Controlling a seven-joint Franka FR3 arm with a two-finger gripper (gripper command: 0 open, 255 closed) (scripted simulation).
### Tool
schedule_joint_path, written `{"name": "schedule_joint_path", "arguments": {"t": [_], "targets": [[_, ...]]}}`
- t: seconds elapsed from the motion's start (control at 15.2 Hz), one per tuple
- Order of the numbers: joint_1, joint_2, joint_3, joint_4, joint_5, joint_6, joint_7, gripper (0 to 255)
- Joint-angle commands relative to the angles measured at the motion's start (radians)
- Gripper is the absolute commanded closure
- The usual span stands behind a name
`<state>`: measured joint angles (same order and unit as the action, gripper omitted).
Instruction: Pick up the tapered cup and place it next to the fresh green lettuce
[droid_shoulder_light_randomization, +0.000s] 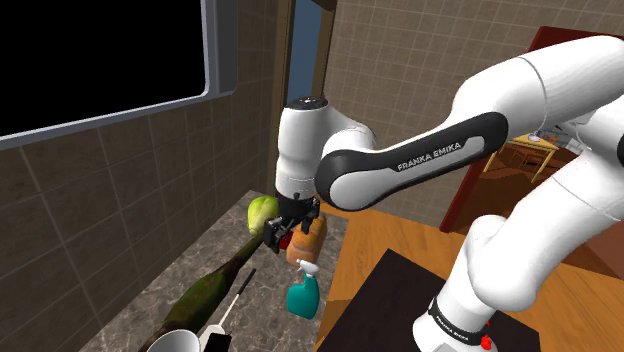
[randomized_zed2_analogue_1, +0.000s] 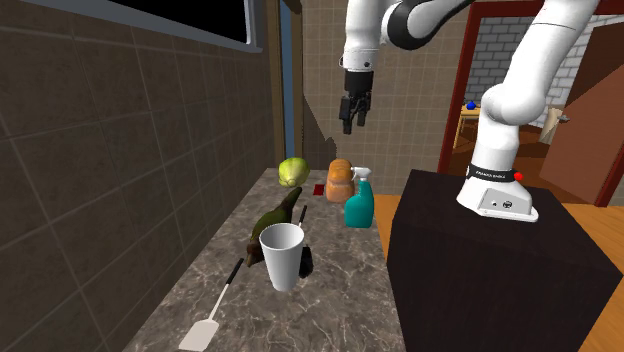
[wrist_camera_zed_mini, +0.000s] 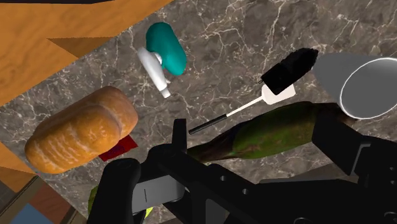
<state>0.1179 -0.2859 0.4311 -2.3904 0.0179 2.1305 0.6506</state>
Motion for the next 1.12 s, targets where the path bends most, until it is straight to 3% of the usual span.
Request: {"name": "schedule_joint_path", "arguments": {"t": [0.0,0.46,1.06], "targets": [[-0.001,0.079,0.039,0.037,-0.03,0.032,0.064,0],[0.027,0.371,0.121,0.205,-0.204,0.087,0.299,0],[0.19,0.752,0.085,0.518,-0.419,0.054,0.532,0]]}}
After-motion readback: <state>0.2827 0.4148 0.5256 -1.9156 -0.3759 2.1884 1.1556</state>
